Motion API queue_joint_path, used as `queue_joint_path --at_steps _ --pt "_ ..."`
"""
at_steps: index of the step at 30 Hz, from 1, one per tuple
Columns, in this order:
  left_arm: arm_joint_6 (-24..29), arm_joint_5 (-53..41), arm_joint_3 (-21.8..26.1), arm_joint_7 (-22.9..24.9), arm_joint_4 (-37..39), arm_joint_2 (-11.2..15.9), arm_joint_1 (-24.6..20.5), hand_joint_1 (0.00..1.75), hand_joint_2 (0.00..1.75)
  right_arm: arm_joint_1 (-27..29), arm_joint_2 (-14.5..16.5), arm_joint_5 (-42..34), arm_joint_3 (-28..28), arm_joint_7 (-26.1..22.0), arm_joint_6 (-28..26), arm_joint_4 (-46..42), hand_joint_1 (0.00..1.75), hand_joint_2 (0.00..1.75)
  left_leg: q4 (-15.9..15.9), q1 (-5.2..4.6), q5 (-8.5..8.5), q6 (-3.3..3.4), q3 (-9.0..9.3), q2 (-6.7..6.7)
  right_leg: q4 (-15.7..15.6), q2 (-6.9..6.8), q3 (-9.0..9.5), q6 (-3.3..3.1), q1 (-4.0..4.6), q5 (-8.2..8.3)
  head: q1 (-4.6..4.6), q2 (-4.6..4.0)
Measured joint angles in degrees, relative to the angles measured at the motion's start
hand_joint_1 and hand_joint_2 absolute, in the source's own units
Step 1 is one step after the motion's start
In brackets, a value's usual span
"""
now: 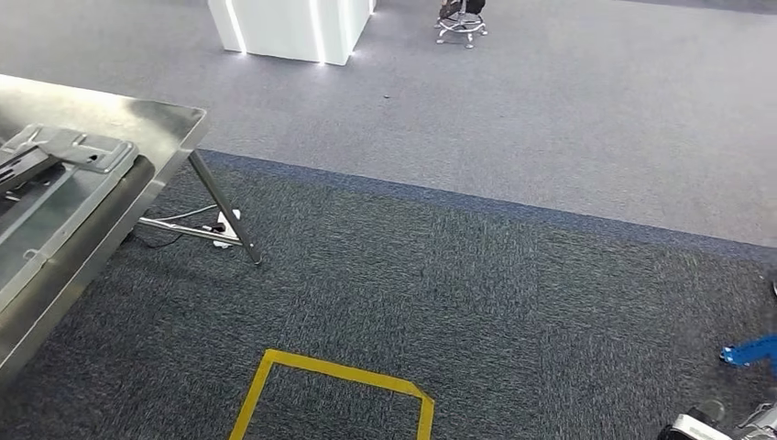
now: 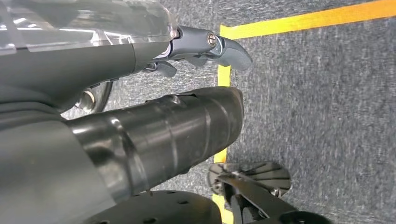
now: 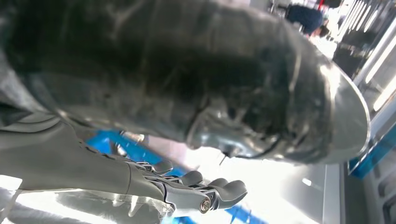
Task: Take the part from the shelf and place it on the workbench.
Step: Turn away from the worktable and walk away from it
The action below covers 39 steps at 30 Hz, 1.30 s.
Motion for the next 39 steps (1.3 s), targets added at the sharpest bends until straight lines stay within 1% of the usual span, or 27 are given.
queue_joint_path --at_steps 2,4,6,7,8,10,11,12,13,14,15,17,19,21,23,24,26,27,28,29,30,31,33,35,36,37,39 --pt "0.0 0.0 0.0 0.0 0.0 0.0 0.1 0.00 0.00 0.1 0.2 -0.1 -0.1 -0.2 0.0 0.0 0.00 0.00 -7.7 0.15 3.74 0.30 2.89 -2.43 0.5 1.50 -0.17 0.34 -0.05 -0.25 0.02 0.00" --pt "0.1 0.0 0.1 0.0 0.0 0.0 0.0 0.00 0.00 0.2 0.3 -0.2 -0.1 -0.2 0.0 -0.1 0.00 0.00 -11.0 0.11 4.51 0.62 4.02 -4.07 0.9 2.77 -0.74 1.01 -0.16 -0.30 0.02 0.00" --pt "0.1 0.0 0.1 0.0 0.0 0.0 -0.1 0.00 0.00 0.5 0.3 -0.2 -0.3 -0.2 0.0 -0.1 0.00 0.00 -11.4 0.02 4.67 1.17 4.17 -3.13 0.9 3.92 -1.14 1.79 -0.33 -0.11 0.01 0.00" --pt "0.1 0.1 0.1 0.1 0.0 0.0 -0.2 0.00 0.00 0.6 0.4 -0.2 -0.4 -0.3 0.0 -0.2 0.00 0.00 -11.7 0.05 4.90 1.61 4.32 -2.45 1.2 3.46 -1.35 2.07 -0.33 -0.36 0.03 0.00" --pt "0.1 0.1 0.1 0.1 0.0 -0.1 -0.2 0.00 0.00 0.7 0.4 -0.2 -0.5 -0.3 0.0 -0.3 0.00 0.00 -12.0 0.11 5.15 2.01 4.45 -1.74 2.4 2.20 -1.96 2.30 -0.26 -1.21 0.06 0.00" --pt "0.1 0.2 0.1 0.1 0.0 -0.1 -0.1 0.00 0.00 0.8 0.4 -0.2 -0.6 -0.3 0.0 -0.4 0.00 0.00 -12.4 0.05 5.38 2.55 4.57 -0.24 8.2 -1.52 -4.71 2.68 -0.15 -4.56 0.10 0.00" --pt "0.1 0.3 0.2 0.1 0.0 -0.1 0.0 0.00 0.00 0.8 0.4 -0.2 -0.7 -0.4 0.0 -0.4 0.00 0.00 -12.4 -0.04 5.35 2.64 4.55 0.53 12.1 -2.69 -6.61 2.88 -0.19 -6.34 0.11 0.00" --pt "0.1 0.4 0.2 0.1 0.0 -0.1 0.0 0.00 0.00 0.9 0.5 -0.2 -0.7 -0.4 0.0 -0.3 0.00 0.00 -12.4 -0.12 5.28 2.66 4.54 1.32 15.3 -3.23 -8.18 3.03 -0.28 -7.43 0.10 0.00" --pt "0.1 0.5 0.3 0.1 0.0 -0.1 0.1 0.00 0.00 1.1 0.5 -0.1 -0.7 -0.3 0.0 -0.3 0.00 0.00 -12.4 -0.17 5.19 2.66 4.56 2.12 16.8 -3.49 -8.93 3.12 -0.37 -7.50 0.10 0.00" --pt "0.1 0.5 0.4 0.1 0.0 -0.1 0.1 0.00 0.00 1.2 0.6 -0.1 -0.7 -0.3 0.1 -0.1 0.00 0.00 -12.4 -0.19 5.09 2.62 4.64 2.86 15.9 -3.71 -8.42 3.12 -0.43 -6.43 0.11 0.00" --pt "0.1 0.6 0.4 0.1 0.0 -0.1 0.1 0.00 0.00 1.4 0.7 -0.1 -0.7 -0.3 0.1 0.0 0.00 0.00 -12.4 -0.20 4.96 2.53 4.78 3.55 12.7 -4.17 -6.69 3.03 -0.43 -4.57 0.10 0.00" --pt "0.1 0.6 0.5 0.3 0.0 -0.2 0.1 0.00 0.00 1.5 0.8 -0.1 -0.9 -0.1 0.1 0.2 0.00 0.00 -12.4 -0.31 4.61 2.16 5.23 4.75 4.3 -6.40 -2.15 2.53 -0.05 -1.39 0.10 0.00" --pt "0.2 0.8 0.7 0.4 0.0 -0.3 0.1 0.00 0.00 1.5 0.9 -0.2 -1.2 0.1 0.3 0.5 0.00 0.00 -12.4 -0.44 4.25 1.57 5.61 5.65 0.4 -7.65 -0.16 1.92 0.50 -0.64 0.09 0.00" --pt "0.2 0.9 0.9 0.4 0.0 -0.3 0.1 0.00 0.00 1.7 1.0 -0.4 -1.9 0.2 0.7 0.7 0.00 0.00 -12.4 -0.47 3.97 0.93 5.96 6.57 0.1 -6.54 -0.19 1.37 0.64 -0.58 0.08 0.00" --pt "0.2 0.9 1.2 0.4 0.0 -0.3 0.0 0.00 0.00 1.8 1.2 -0.6 -3.1 0.4 1.8 0.9 0.00 0.00 -11.2 -0.31 2.84 0.34 5.85 5.24 -0.3 -5.33 0.06 0.71 0.32 -0.27 0.03 0.00" --pt "0.2 1.0 1.3 0.3 0.0 -0.3 0.0 0.00 0.00 1.8 1.4 -0.8 -3.9 0.6 2.6 1.1 0.00 0.00 -9.0 -0.23 1.40 0.13 5.03 3.77 -0.5 -4.76 0.21 0.34 0.11 -0.08 0.00 0.00" --pt "0.2 1.0 1.5 0.1 0.0 -0.2 0.2 0.00 0.00 1.6 1.8 -1.3 -5.8 0.7 4.5 1.8 0.00 0.00 -1.6 -0.09 -2.51 -0.02 1.55 1.08 -0.6 -3.61 0.15 -0.08 0.06 0.04 -0.08 0.00" --pt "0.2 1.0 1.6 0.1 0.0 -0.2 0.3 0.00 0.00 1.5 2.0 -1.5 -6.8 0.7 5.3 2.2 0.00 0.00 2.2 -0.07 -3.90 -0.09 -0.33 0.63 -0.5 -2.90 0.11 -0.15 0.09 0.04 -0.08 0.00" --pt "0.2 1.0 1.6 0.1 0.0 -0.2 0.4 0.00 0.00 1.5 2.2 -1.8 -7.8 0.8 6.1 2.6 0.00 0.00 4.4 -0.05 -4.21 -0.13 -1.56 0.47 -0.5 -2.14 0.09 -0.16 0.11 0.03 -0.09 0.00" --pt "0.2 1.1 1.7 0.1 0.0 -0.2 0.5 0.00 0.00 1.4 2.3 -2.2 -8.9 1.1 7.1 3.0 0.00 0.00 4.4 -0.02 -3.29 -0.13 -1.78 0.42 -0.4 -1.33 0.10 -0.14 0.11 0.01 -0.09 0.00" --pt "0.2 1.2 1.8 0.1 0.0 -0.2 0.5 0.00 0.00 1.2 2.5 -2.9 -10.3 1.7 8.5 3.5 0.00 0.00 1.9 0.02 -1.30 -0.07 -0.86 0.23 -0.3 -0.49 0.15 -0.08 0.08 -0.02 -0.09 0.00" --pt "0.2 1.3 1.9 0.2 0.0 -0.2 0.5 0.00 0.00 0.8 2.7 -4.0 -12.0 2.5 10.1 4.4 0.00 0.00 -2.1 0.10 1.15 0.04 0.86 -0.48 -0.1 0.31 0.18 0.04 0.04 -0.09 -0.09 0.00" --pt "0.3 1.6 2.2 0.2 0.0 -0.2 0.5 0.00 0.00 -0.8 3.0 -5.9 -17.7 3.8 14.5 7.8 0.00 0.00 -9.4 0.23 3.99 0.30 3.89 -2.72 0.3 1.68 -0.01 0.55 0.11 -0.29 -0.07 0.00" --pt "0.3 1.7 2.7 0.3 0.0 -0.3 0.5 0.00 0.00 -3.4 3.1 -5.8 -25.8 3.2 19.4 13.0 0.00 0.00 -11.5 0.14 4.13 0.66 4.73 -3.60 0.5 2.68 -0.36 1.31 0.08 -0.29 -0.05 0.00" --pt "0.3 1.7 2.9 0.3 0.0 -0.3 0.5 0.00 0.00 -4.6 3.1 -5.0 -30.2 2.5 21.2 15.8 0.00 0.00 -11.6 0.09 4.27 0.98 4.80 -3.11 0.4 3.13 -0.48 1.73 0.00 -0.20 -0.04 0.00" --pt "0.4 1.8 3.0 0.4 0.0 -0.4 0.5 0.00 0.00 -5.8 3.2 -3.8 -34.4 2.2 21.9 18.4 0.00 0.00 -11.9 0.10 4.48 1.41 4.93 -2.52 0.5 2.75 -0.55 2.08 -0.09 -0.29 -0.05 0.00" --pt "0.5 2.0 3.2 0.6 0.0 -0.5 0.5 0.00 0.00 -8.2 3.2 -0.1 -41.8 3.3 20.3 23.9 0.00 0.00 -12.5 0.24 4.94 2.27 5.20 -1.27 2.8 0.14 -1.64 2.64 -0.06 -1.91 0.08 0.00"
